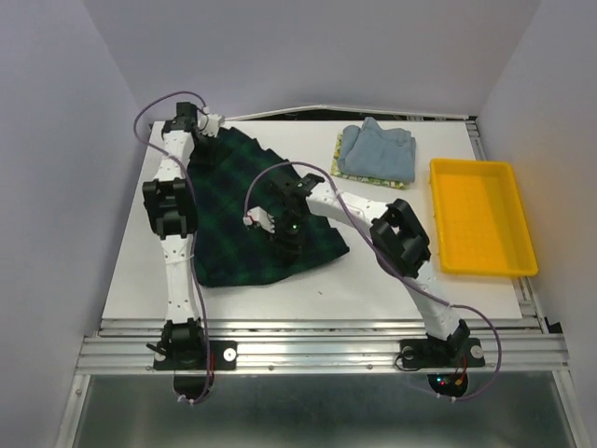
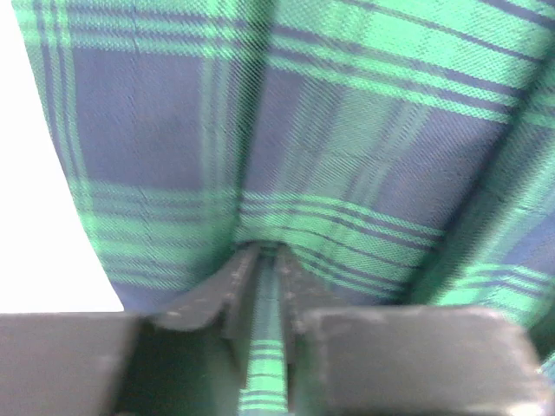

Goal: Fold and stack the skirts

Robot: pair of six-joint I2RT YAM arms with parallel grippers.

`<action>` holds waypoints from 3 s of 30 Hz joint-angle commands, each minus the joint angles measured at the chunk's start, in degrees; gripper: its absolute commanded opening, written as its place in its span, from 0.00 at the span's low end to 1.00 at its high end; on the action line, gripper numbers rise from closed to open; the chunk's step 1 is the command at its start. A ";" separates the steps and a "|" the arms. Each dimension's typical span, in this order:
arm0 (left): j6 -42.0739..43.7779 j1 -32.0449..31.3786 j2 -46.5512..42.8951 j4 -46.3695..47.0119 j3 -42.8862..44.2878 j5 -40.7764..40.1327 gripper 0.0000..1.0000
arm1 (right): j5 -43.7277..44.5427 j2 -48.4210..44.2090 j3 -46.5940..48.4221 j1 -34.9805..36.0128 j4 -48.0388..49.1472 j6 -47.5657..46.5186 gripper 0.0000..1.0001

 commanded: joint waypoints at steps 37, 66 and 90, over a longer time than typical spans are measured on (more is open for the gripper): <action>24.46 3.30 -15.47 -10.21 -8.39 14.01 0.60 | 8.54 -16.71 -8.78 -8.47 10.03 -3.00 0.82; 43.63 -9.88 -27.05 0.13 -43.25 9.55 0.09 | -4.28 9.49 19.93 -21.23 37.48 -15.17 1.00; 31.69 -11.21 -35.59 8.84 -45.82 10.07 0.50 | -3.06 22.14 26.60 -20.08 1.89 -38.58 0.85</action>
